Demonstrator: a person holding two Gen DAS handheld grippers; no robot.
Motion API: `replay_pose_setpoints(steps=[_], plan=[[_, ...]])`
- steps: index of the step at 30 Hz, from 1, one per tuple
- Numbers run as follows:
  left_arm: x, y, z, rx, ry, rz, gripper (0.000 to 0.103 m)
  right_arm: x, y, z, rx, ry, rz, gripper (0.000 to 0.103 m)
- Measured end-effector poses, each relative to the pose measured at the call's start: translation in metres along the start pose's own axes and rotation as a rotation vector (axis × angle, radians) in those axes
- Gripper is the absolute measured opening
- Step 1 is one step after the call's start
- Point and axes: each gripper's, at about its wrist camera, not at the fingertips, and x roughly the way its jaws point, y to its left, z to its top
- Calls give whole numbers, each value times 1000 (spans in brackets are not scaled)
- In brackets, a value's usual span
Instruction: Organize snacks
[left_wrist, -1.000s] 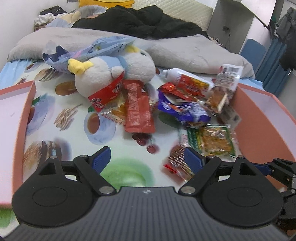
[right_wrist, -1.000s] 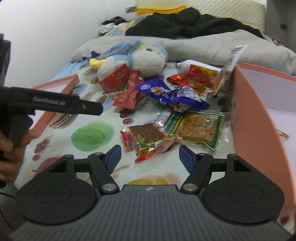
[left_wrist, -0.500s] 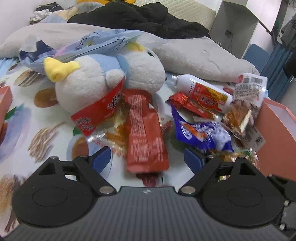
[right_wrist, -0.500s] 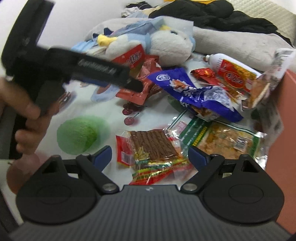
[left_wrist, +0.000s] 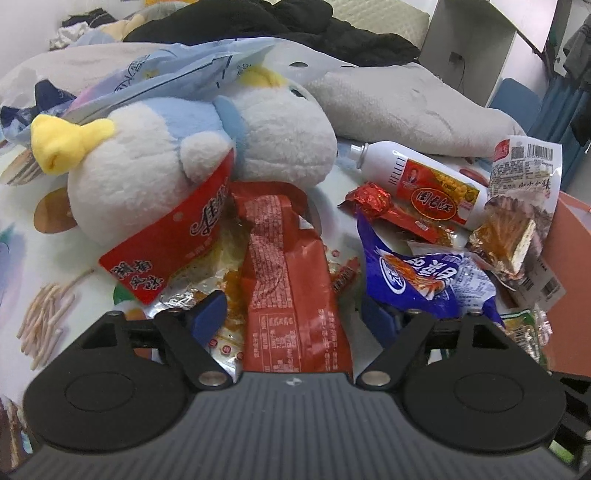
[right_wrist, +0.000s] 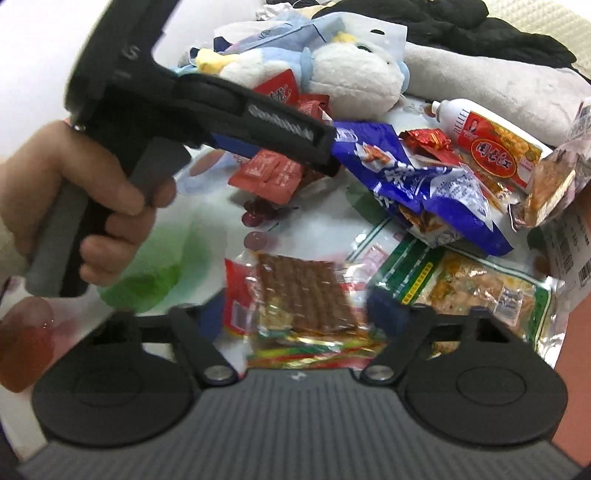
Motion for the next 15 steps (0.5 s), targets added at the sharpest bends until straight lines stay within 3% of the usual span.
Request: replay_pose_setpoints(steps=[4,15], plan=[[0,-2,1,20,10,20,59,-1,6,2,-20,9,-8,60],[-39,3,-15,-37,31,-5,56,-18,15,-5,-38,23,-33,58]])
